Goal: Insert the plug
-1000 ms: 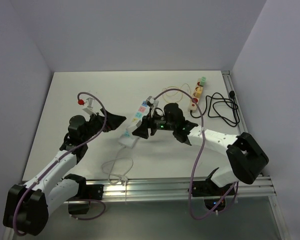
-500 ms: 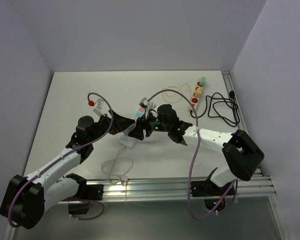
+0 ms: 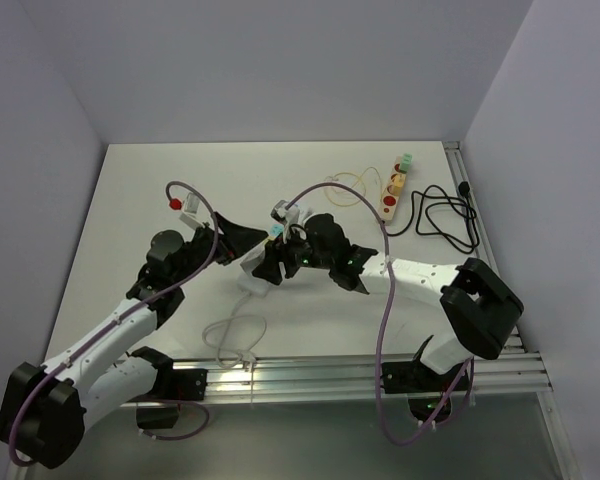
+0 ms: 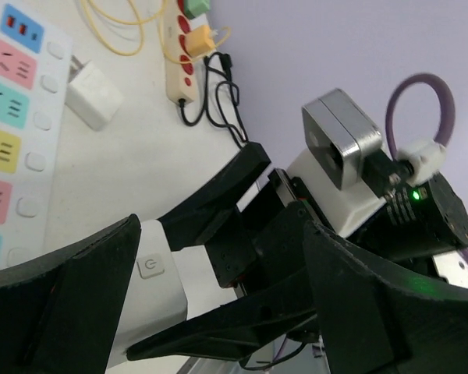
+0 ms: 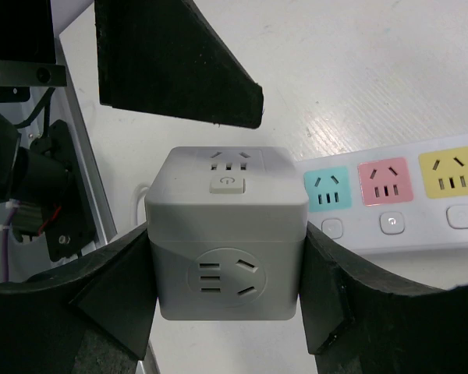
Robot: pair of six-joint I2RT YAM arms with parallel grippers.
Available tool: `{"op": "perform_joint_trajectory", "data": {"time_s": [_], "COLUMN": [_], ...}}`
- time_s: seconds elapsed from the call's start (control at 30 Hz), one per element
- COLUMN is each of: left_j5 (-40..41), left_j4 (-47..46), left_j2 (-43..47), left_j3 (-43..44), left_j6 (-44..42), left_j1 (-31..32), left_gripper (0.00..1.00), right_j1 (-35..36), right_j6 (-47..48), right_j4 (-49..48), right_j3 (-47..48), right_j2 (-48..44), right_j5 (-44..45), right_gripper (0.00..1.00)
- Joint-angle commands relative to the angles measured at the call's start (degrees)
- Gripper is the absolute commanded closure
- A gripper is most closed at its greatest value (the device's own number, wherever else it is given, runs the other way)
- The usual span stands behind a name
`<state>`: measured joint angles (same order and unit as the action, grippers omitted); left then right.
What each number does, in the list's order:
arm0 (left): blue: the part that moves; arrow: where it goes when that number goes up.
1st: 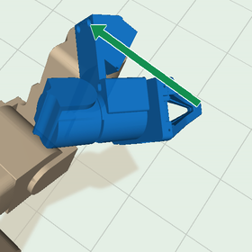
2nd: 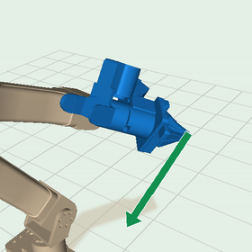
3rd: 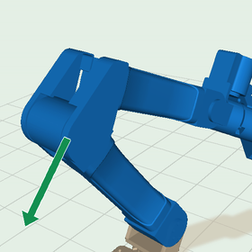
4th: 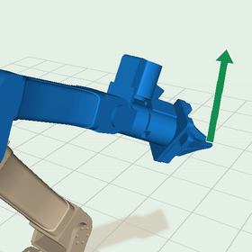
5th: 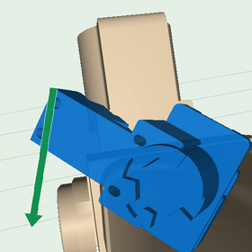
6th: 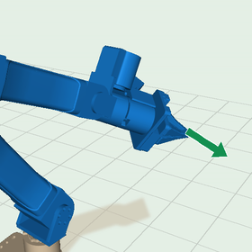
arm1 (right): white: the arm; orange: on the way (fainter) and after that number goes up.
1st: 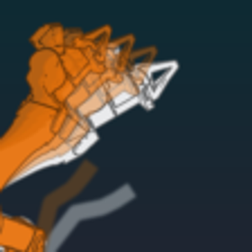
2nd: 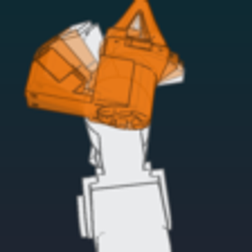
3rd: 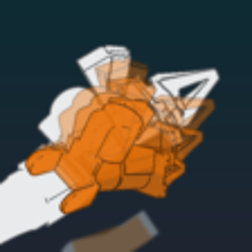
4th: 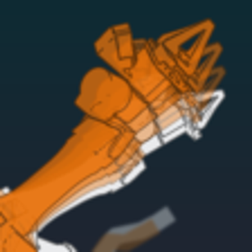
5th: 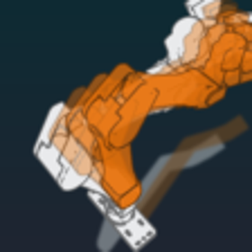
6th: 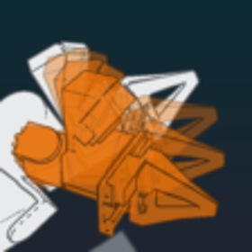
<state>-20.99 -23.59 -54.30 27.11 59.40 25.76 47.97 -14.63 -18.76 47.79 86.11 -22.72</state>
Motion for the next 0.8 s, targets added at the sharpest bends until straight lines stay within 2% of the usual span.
{"op": "perform_joint_trajectory", "data": {"time_s": [0.0, 0.1, 0.23, 0.47, 0.77], "left_j5": [5.94, 6.49, 3.86, 0.52, -2.47], "left_j4": [5.38, 11.80, 13.93, 8.48, 4.36], "left_j2": [2.27, 3.41, 2.36, 1.22, -1.33], "left_j3": [4.33, 7.07, 6.73, 1.63, -0.83], "left_j6": [-0.24, -2.35, -1.48, 3.88, 6.61], "left_j1": [0.26, -1.85, -5.80, -6.42, -6.51], "left_gripper": [0.09, 0.07, 0.07, 0.07, 0.18], "right_j1": [0.90, 0.99, 0.99, 1.34, 1.34], "right_j6": [0.83, 0.83, 0.31, -0.04, 0.04], "right_j4": [-3.56, -4.79, -6.37, -8.39, -9.10], "right_j3": [1.87, 0.99, -0.32, -1.64, -2.35], "right_j2": [-0.32, -0.50, -2.08, -3.66, -6.12], "right_j5": [3.03, 3.91, 5.58, 10.23, 11.04], "right_gripper": [0.98, 0.98, 0.99, 0.99, 0.99]}}
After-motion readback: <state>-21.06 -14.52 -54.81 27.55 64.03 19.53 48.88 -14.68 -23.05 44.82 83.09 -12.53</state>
